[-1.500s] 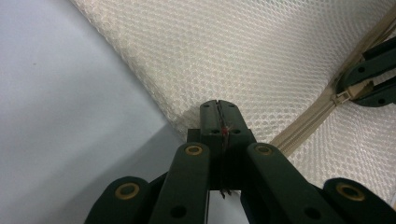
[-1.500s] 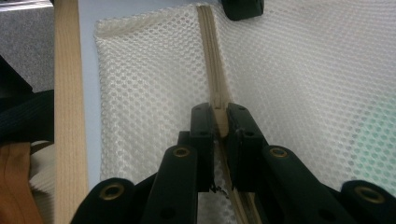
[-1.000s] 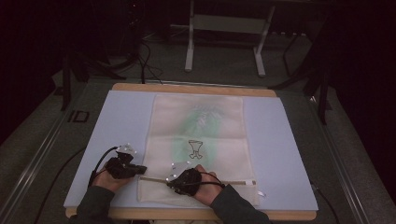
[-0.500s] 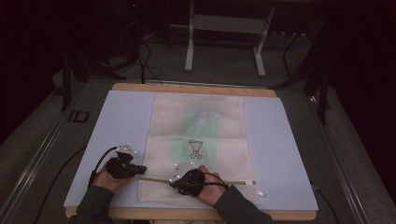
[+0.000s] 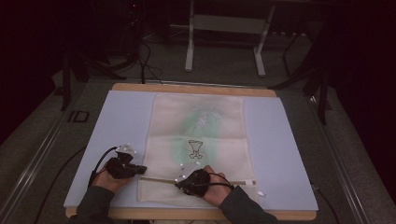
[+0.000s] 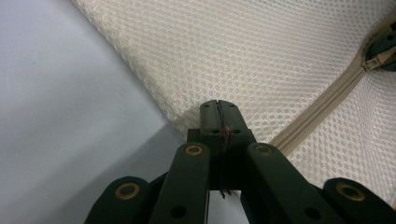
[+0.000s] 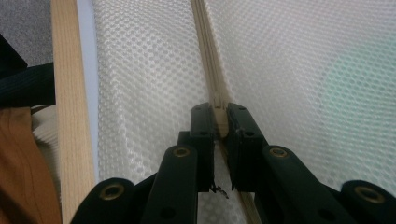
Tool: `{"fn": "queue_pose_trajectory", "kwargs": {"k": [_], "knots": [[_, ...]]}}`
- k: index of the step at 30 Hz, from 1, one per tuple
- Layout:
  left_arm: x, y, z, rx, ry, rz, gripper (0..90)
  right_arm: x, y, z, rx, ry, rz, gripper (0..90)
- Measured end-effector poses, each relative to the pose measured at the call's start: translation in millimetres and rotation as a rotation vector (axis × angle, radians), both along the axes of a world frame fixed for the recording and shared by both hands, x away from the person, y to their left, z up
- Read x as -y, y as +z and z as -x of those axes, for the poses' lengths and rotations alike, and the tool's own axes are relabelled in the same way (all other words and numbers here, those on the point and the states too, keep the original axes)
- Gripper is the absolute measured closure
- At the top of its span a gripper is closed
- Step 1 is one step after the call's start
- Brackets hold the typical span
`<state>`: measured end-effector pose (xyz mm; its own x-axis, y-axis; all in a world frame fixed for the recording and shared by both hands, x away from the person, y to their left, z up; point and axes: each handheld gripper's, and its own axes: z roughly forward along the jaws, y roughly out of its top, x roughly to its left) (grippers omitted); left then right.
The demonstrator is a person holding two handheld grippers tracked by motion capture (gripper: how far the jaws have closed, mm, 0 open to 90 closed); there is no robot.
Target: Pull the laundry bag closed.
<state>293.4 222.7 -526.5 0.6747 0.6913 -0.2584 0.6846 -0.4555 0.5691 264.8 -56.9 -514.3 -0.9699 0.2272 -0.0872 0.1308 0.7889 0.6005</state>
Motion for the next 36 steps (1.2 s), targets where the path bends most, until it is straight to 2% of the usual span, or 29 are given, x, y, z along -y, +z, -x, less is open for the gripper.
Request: {"fn": "queue_pose_trajectory", "kwargs": {"k": [36], "knots": [[-0.2, 0.0, 0.0, 0.003, -0.003, -0.003, 90.0, 28.9, 1.1, 2.5, -0.005, -0.037, 0.007, 82.3]]}}
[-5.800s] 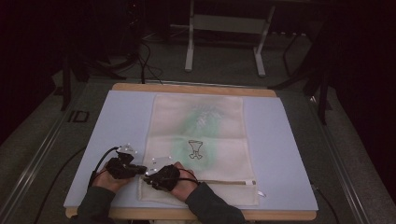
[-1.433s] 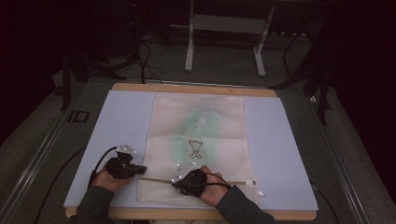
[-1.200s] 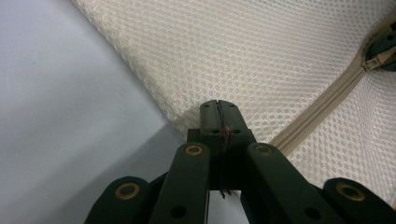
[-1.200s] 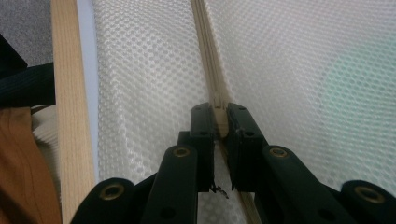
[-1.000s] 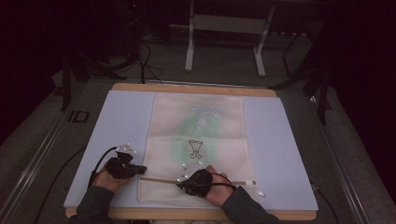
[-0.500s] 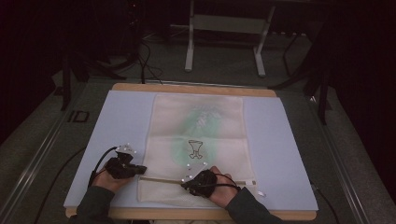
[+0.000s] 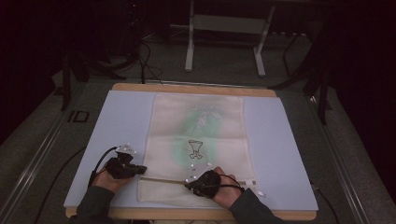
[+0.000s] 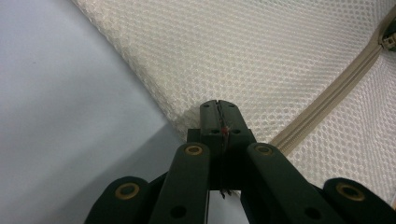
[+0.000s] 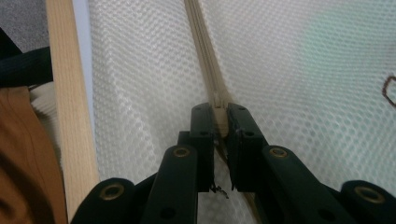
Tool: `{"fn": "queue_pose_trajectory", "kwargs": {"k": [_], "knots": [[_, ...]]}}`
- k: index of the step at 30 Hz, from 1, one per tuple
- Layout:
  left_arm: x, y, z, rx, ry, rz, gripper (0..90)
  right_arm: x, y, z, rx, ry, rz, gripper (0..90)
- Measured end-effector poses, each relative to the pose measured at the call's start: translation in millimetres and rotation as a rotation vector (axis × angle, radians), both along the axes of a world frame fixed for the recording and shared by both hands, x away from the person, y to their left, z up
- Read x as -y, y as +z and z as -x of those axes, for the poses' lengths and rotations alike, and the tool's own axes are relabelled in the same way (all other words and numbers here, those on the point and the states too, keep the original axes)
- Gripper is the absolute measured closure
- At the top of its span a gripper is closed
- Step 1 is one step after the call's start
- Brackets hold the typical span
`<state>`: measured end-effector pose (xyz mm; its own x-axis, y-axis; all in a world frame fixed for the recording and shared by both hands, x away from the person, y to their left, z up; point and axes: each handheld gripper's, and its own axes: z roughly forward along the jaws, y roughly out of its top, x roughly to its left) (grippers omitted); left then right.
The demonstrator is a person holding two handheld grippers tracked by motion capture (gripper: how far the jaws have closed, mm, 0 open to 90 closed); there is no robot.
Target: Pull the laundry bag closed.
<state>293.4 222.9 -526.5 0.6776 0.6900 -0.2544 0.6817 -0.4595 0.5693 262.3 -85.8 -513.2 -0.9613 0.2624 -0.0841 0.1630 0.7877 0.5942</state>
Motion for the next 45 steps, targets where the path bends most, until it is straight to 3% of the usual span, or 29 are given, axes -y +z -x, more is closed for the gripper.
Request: {"fn": "queue_pose_trajectory", "kwargs": {"k": [45], "knots": [[-0.3, -0.3, 0.1, -0.004, 0.005, 0.006, 90.0, 39.2, 0.8, 2.5, -0.011, -0.057, 0.000, 82.3]]}}
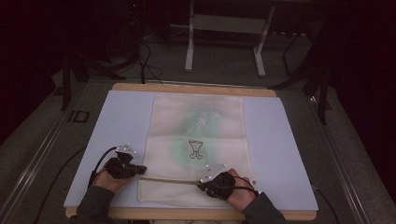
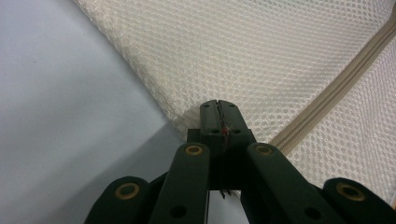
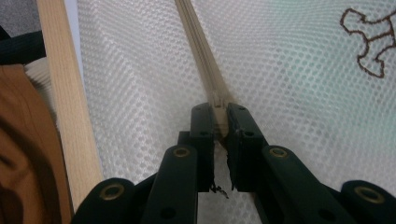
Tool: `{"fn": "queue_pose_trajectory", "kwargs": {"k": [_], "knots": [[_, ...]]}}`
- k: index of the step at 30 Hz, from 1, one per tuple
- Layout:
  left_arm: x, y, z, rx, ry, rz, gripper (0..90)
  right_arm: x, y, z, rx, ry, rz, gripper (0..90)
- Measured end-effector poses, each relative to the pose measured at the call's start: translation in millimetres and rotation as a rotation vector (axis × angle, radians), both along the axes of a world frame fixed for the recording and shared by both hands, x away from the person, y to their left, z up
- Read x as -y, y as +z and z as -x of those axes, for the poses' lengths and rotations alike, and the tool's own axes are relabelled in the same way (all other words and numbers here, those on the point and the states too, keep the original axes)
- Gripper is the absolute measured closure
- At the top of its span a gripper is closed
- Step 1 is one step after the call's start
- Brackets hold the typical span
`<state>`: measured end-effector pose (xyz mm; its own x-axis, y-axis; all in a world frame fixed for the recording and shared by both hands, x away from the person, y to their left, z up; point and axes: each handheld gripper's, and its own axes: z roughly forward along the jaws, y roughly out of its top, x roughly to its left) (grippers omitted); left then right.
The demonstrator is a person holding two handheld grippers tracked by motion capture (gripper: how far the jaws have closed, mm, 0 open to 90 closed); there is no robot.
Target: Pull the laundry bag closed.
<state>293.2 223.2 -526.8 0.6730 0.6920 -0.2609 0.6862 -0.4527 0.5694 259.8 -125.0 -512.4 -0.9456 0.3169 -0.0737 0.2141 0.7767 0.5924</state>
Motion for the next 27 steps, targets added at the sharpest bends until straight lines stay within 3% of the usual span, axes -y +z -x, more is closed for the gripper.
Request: {"fn": "queue_pose_trajectory", "kwargs": {"k": [27], "knots": [[-0.2, -0.1, -0.1, -0.001, 0.000, 0.002, 90.0, 21.6, -2.3, 2.3, -0.008, -0.036, 0.013, 82.3]]}}
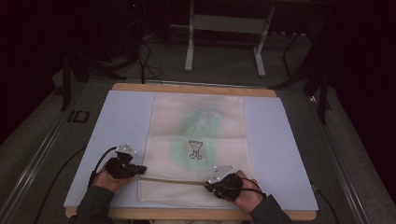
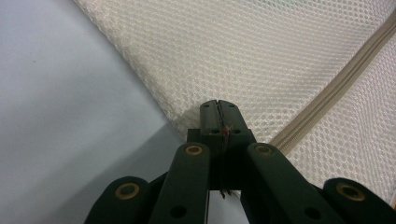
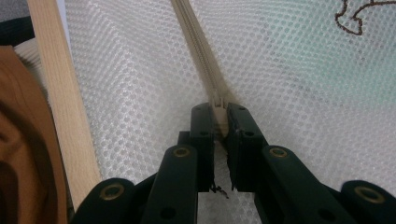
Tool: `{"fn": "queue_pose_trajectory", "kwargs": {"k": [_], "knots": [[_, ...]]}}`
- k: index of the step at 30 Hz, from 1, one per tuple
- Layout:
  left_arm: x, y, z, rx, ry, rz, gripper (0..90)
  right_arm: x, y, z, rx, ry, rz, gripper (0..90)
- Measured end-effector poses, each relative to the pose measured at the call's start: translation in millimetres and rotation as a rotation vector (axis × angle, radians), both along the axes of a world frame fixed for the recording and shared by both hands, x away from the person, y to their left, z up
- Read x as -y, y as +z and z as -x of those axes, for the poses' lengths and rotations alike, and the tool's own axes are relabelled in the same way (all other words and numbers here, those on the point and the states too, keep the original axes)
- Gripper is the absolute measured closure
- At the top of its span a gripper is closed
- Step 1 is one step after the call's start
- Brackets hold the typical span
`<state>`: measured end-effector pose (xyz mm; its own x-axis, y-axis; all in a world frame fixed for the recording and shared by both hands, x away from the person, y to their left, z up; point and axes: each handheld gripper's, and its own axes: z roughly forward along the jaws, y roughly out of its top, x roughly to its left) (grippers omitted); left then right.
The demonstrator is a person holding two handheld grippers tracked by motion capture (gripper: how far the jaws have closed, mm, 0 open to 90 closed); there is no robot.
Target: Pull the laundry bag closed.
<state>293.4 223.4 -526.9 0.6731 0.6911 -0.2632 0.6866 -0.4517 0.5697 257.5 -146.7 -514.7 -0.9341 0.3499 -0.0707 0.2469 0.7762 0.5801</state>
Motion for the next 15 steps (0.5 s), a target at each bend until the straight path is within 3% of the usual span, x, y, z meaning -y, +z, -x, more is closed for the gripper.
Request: {"fn": "queue_pose_trajectory", "kwargs": {"k": [15], "knots": [[0.1, 0.1, 0.1, 0.000, 0.000, -0.002, 90.0, 9.5, 0.9, -0.3, 0.004, -0.016, 0.005, 82.3]]}}
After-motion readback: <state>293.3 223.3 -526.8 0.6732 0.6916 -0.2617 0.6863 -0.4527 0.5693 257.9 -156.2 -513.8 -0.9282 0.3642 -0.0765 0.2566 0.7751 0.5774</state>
